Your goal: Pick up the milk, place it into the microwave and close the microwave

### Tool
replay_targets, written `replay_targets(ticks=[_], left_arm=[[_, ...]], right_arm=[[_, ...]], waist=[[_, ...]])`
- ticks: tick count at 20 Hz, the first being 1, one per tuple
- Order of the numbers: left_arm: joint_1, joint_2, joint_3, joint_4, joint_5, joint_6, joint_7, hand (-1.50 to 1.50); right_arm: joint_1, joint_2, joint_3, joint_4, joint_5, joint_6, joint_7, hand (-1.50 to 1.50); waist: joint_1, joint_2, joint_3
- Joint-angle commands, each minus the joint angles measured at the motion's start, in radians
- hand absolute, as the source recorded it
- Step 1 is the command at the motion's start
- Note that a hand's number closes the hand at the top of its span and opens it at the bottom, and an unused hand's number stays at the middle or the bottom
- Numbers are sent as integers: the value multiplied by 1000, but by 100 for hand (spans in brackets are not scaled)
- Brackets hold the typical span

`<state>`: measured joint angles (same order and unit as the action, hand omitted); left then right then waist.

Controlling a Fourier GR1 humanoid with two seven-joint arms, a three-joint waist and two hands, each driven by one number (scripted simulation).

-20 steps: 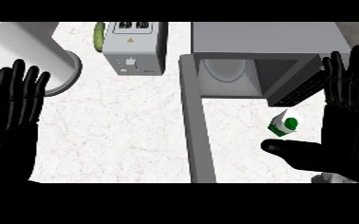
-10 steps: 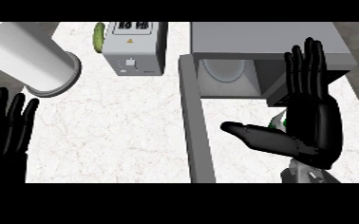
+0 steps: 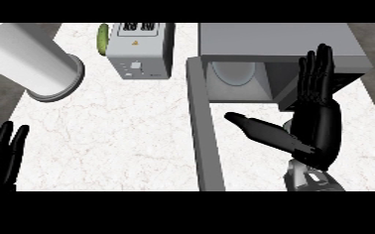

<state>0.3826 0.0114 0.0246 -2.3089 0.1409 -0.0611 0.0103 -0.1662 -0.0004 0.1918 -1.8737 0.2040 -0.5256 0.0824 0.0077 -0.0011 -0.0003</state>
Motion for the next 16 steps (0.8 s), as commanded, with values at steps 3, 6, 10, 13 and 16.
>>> replay_targets(ticks=[3,6,10,13,16], left_arm=[[45,-7,33,29,39,-60,-72,-150],[114,-11,2,-61,22,-39,-19,-150],[65,30,126,38,114,-104,-91,-150],[194,19,82,-96,118,-107,-64,-150],[180,-3,44,-13,63,-117,-126,-150]], right_arm=[[138,-15,-45,0,-53,23,-94,-150],[72,-10,-125,117,-92,17,-152,-150],[31,-28,-209,190,-172,42,-168,-150],[113,-10,-203,219,-183,51,-240,-150],[127,0,-234,299,-199,36,-325,-150]], waist=[[-5,0,0],[0,0,1],[0,1,0],[3,0,0],[0,0,0]])
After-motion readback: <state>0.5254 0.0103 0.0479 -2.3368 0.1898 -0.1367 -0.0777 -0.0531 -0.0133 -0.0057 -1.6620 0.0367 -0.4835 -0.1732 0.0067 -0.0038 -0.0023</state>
